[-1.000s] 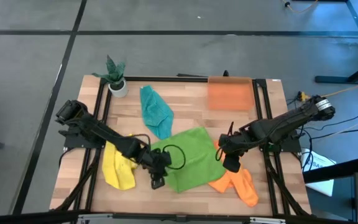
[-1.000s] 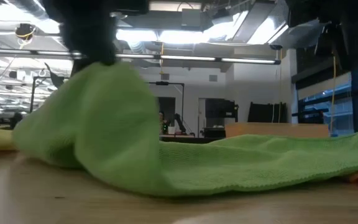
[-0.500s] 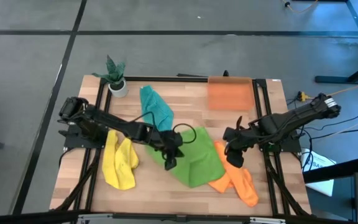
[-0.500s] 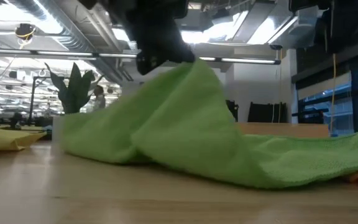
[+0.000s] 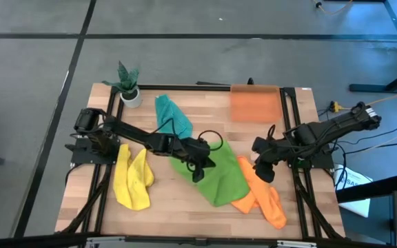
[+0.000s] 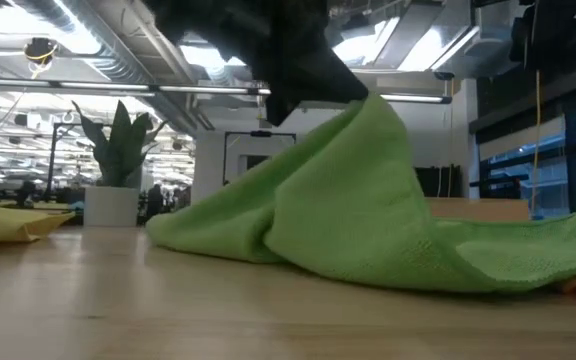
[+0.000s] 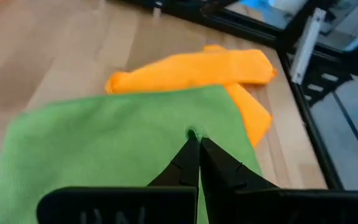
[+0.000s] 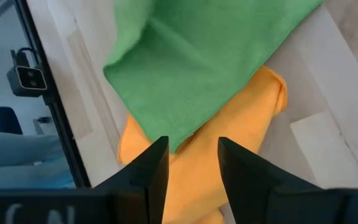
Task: Roll microfiber towels into tight, uniform cylinder then place into a basket
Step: Fold the green towel
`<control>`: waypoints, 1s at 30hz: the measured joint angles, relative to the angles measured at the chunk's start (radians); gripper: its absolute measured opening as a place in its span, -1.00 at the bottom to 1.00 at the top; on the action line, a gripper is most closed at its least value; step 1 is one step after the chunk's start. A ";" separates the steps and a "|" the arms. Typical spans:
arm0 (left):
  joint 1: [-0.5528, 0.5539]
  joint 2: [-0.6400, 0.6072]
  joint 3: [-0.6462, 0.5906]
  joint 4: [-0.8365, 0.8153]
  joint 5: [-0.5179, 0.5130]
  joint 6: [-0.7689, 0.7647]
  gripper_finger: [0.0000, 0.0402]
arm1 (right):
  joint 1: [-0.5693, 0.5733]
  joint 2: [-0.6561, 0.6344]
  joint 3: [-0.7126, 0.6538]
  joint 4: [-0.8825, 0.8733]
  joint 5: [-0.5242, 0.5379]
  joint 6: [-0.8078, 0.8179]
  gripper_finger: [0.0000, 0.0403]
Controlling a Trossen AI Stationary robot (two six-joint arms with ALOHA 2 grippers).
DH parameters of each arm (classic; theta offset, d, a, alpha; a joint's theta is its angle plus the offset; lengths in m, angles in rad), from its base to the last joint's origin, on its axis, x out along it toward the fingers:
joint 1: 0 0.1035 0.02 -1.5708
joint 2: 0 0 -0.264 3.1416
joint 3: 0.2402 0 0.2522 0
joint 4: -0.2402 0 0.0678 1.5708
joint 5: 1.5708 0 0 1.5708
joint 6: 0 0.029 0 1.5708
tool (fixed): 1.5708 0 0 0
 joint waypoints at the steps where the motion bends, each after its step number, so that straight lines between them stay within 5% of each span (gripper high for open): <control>1: 0.005 0.009 0.000 0.031 -0.002 0.000 -1.00 | 0.000 -0.008 0.000 -0.001 0.003 0.002 -0.30; 10: 0.022 0.056 0.026 0.135 0.027 0.044 -1.00 | 0.000 -0.078 0.000 -0.002 0.049 0.004 -0.30; 19: -0.020 0.235 0.243 0.123 0.047 0.199 -1.00 | 0.000 -0.125 0.000 -0.001 0.092 0.004 -0.30; 30: -0.024 0.380 0.400 0.133 0.157 0.210 -1.00 | 0.000 -0.142 0.000 -0.003 0.089 -0.025 -0.30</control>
